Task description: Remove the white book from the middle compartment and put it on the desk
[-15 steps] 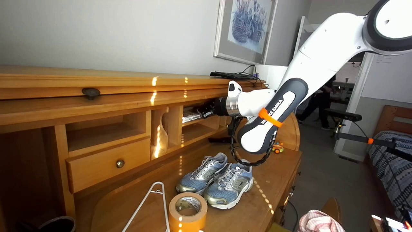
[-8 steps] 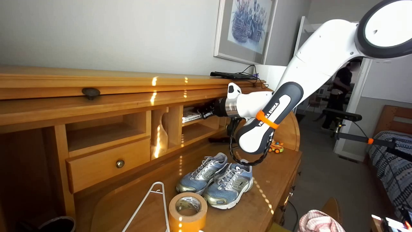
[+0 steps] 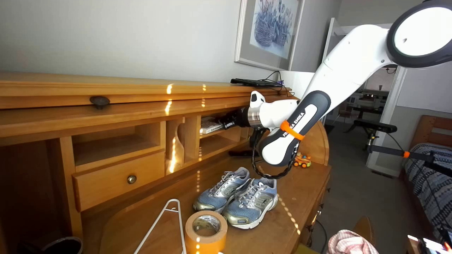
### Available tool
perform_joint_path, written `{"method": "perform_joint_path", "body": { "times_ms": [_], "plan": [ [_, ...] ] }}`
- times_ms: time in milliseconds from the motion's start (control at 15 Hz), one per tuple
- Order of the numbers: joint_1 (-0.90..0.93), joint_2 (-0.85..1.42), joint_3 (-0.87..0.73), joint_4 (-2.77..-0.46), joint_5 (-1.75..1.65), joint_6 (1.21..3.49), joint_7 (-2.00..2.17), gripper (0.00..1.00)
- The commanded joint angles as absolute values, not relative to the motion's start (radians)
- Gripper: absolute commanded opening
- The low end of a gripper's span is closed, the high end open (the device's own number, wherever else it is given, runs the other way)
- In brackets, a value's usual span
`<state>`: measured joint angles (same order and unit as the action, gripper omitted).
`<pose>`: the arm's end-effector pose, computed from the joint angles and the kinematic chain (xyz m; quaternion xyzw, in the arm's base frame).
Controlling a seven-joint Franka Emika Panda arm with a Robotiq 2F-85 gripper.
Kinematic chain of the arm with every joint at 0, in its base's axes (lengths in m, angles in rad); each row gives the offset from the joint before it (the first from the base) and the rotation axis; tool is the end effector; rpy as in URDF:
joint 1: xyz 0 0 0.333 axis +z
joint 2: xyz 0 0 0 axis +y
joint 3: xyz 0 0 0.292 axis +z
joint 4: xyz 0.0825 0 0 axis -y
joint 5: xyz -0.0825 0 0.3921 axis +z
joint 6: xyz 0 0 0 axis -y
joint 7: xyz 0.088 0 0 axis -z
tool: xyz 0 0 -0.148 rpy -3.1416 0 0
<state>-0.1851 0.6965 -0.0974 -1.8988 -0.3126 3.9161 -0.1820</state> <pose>0.6722 -0.1308 0.2549 0.7857 0.1430 0.5856 0.1385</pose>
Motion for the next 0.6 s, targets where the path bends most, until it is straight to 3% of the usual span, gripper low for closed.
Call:
{"method": "perform_joint_path", "body": {
  "times_ms": [0, 533],
  "plan": [
    [-0.207, 0.691, -0.094, -1.897, -0.359, 3.834, -0.13, 0.0],
    [-0.24, 0.623, -0.071, -1.971, -0.448, 3.708, -0.071, 0.0]
  ]
}}
